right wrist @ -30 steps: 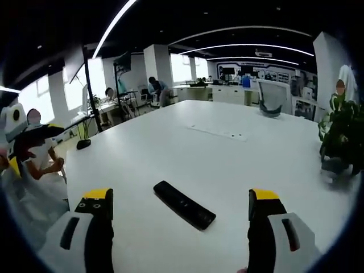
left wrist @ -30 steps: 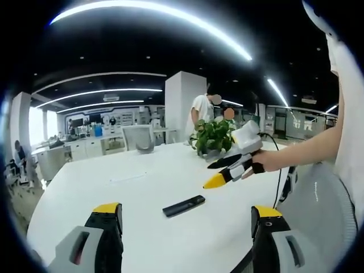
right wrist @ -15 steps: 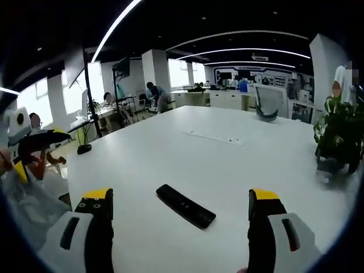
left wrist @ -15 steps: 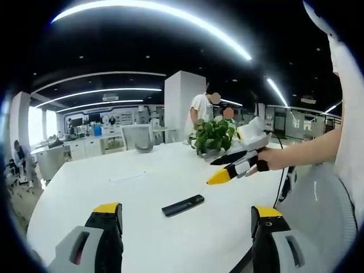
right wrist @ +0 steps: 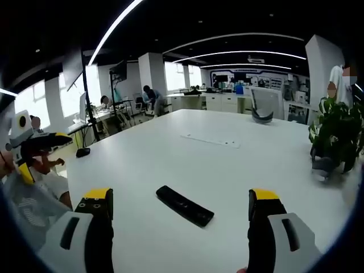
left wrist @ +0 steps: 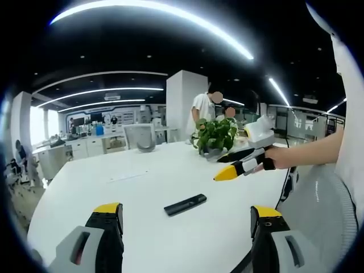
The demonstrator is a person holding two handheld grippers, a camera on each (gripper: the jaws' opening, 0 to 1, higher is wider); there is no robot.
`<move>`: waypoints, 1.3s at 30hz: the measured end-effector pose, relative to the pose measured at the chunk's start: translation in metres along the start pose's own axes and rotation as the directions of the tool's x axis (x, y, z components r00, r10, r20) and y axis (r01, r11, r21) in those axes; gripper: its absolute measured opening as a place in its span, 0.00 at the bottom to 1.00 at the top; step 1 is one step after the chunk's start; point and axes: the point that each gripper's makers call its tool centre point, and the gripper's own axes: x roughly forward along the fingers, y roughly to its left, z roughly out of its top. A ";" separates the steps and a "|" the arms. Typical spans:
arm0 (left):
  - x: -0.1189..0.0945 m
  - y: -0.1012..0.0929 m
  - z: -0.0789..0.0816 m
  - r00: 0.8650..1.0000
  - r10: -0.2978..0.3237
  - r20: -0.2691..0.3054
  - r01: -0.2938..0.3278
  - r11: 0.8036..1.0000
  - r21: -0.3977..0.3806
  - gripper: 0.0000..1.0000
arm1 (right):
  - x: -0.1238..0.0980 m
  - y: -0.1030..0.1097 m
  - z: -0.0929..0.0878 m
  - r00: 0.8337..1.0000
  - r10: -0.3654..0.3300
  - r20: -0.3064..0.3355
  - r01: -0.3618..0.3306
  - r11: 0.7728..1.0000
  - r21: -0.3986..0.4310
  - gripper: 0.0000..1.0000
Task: Press the specified remote control buttons in sequence, fully releasing each button before pressing the next.
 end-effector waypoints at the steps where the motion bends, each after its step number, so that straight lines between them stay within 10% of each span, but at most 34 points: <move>1: 0.000 0.000 0.000 1.000 -0.001 0.001 0.001 1.000 -0.001 0.98 | -0.001 0.001 0.002 1.000 -0.001 0.007 0.001 1.000 -0.003 1.00; 39: 0.000 -0.008 -0.001 0.999 -0.044 0.000 0.044 0.999 0.012 0.97 | -0.087 0.004 0.024 0.975 -0.170 0.144 0.172 0.985 0.001 1.00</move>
